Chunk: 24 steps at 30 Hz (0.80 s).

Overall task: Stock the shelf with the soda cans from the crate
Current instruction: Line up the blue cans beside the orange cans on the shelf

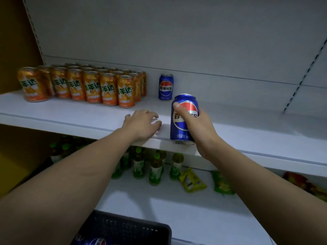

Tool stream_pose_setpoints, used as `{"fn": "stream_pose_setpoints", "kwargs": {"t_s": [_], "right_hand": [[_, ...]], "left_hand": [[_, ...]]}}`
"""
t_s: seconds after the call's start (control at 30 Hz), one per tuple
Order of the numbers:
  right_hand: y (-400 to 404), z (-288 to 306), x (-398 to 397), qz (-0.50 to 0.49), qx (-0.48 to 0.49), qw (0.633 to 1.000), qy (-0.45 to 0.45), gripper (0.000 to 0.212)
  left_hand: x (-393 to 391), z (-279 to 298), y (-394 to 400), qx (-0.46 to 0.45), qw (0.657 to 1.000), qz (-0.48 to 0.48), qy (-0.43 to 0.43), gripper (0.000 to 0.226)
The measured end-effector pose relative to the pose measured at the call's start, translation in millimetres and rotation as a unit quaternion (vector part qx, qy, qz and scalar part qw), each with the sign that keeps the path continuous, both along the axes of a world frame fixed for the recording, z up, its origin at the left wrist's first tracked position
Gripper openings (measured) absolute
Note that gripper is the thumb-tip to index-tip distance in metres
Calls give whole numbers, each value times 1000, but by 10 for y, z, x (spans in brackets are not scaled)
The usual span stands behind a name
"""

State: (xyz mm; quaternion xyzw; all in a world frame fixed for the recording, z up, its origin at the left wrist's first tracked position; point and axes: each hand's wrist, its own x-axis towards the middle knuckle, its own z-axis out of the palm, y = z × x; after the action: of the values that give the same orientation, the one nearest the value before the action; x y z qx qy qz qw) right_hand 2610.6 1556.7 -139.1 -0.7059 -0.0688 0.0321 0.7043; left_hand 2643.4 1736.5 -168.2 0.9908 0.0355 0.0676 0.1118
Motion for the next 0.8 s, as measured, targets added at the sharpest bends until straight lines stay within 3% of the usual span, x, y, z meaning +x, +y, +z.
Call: {"fn": "stream_pose_setpoints", "kwargs": {"t_s": [0.1,0.2,0.5,0.73,0.8], "right_hand": [[67,4,406,-29,38,999,6,50],[158,33,900,-56,75,995,-28,41],[481,-139,2268,-128,-17,979,-160,62],[479,-290,2577,-169,-54,971,-162,56],[487,-342,2583,-178,-99,961,-188,69]], "left_hand": [[243,-38,87,5,999,-9,41,56],[328,-88,112,4,1000,-10,29,57],[280,-130,122,-6,1000,-21,14,54],[268,-138,101,-14,1000,-19,12,52],[269,-134,98,-11,1000,-19,14,52]]}}
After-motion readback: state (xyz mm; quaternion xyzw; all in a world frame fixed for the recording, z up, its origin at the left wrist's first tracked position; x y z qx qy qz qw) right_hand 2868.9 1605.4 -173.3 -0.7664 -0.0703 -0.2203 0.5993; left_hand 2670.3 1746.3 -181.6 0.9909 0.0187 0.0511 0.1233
